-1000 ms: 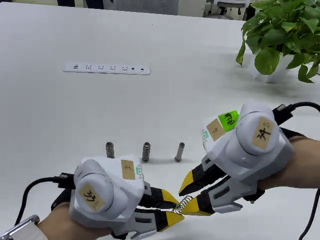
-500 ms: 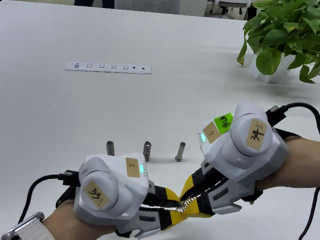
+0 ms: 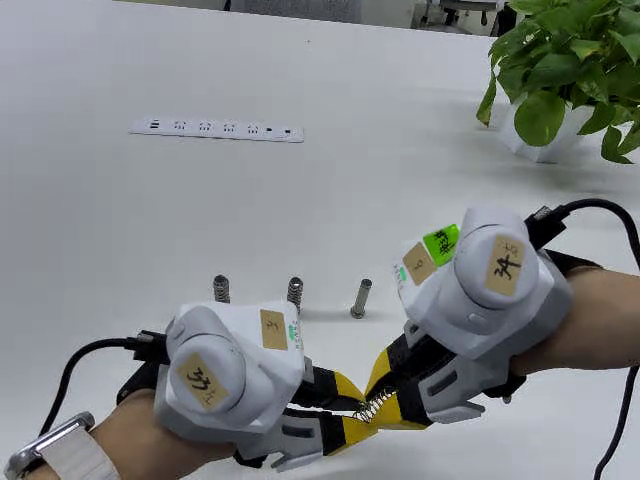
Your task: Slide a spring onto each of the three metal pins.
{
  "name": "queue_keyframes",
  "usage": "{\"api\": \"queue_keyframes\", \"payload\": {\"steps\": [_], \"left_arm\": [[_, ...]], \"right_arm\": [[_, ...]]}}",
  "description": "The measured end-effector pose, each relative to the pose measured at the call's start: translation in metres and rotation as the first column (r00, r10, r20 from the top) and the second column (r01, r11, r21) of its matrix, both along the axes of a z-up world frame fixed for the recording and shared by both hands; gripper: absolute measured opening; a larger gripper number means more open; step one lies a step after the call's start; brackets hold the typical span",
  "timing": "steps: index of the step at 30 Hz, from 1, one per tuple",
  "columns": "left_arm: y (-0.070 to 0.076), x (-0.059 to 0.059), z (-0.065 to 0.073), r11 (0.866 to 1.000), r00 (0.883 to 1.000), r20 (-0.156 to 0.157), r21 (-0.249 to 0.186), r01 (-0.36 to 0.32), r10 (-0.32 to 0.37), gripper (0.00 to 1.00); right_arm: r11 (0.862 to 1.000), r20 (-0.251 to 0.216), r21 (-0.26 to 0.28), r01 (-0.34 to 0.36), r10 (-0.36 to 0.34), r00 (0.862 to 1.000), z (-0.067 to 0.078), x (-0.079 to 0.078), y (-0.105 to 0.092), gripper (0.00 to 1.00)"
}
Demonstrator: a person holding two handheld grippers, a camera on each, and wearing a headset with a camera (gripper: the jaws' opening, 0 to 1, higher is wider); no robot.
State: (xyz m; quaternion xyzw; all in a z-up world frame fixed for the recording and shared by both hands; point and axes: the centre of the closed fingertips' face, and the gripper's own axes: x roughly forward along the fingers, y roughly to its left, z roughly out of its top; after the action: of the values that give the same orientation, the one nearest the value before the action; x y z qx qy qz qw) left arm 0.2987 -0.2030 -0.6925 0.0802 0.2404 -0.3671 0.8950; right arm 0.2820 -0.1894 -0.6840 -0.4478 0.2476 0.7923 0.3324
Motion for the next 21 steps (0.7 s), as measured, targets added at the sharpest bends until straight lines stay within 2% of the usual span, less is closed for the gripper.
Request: {"api": "queue_keyframes", "payload": {"steps": [6,10,13,18,21], "left_arm": [[0.001,0.002,-0.002,1.000,1.000,-0.007,-0.014,-0.014,0.013,0.09],[0.000,0.006,0.000,0.999,1.000,-0.005,-0.024,-0.029,0.028,0.10],[0.000,0.008,0.002,0.997,0.998,-0.011,-0.048,-0.057,0.057,0.10],[0.002,0.011,0.005,0.994,0.996,0.000,-0.063,-0.087,0.087,0.11],[0.006,0.011,0.008,0.989,0.993,0.008,-0.091,-0.119,0.120,0.12]], "right_arm": [[1.000,-0.007,0.000,-0.013,0.013,1.000,0.000,0.000,0.002,0.12],[1.000,0.005,0.003,-0.020,0.020,1.000,0.001,0.004,0.001,0.12],[1.000,0.016,0.002,-0.030,0.030,0.999,0.003,0.007,0.000,0.12],[0.999,0.028,0.001,-0.041,0.041,0.999,0.005,0.010,0.002,0.12],[0.999,0.023,0.015,-0.043,0.043,0.999,0.009,0.010,0.006,0.12]]}}
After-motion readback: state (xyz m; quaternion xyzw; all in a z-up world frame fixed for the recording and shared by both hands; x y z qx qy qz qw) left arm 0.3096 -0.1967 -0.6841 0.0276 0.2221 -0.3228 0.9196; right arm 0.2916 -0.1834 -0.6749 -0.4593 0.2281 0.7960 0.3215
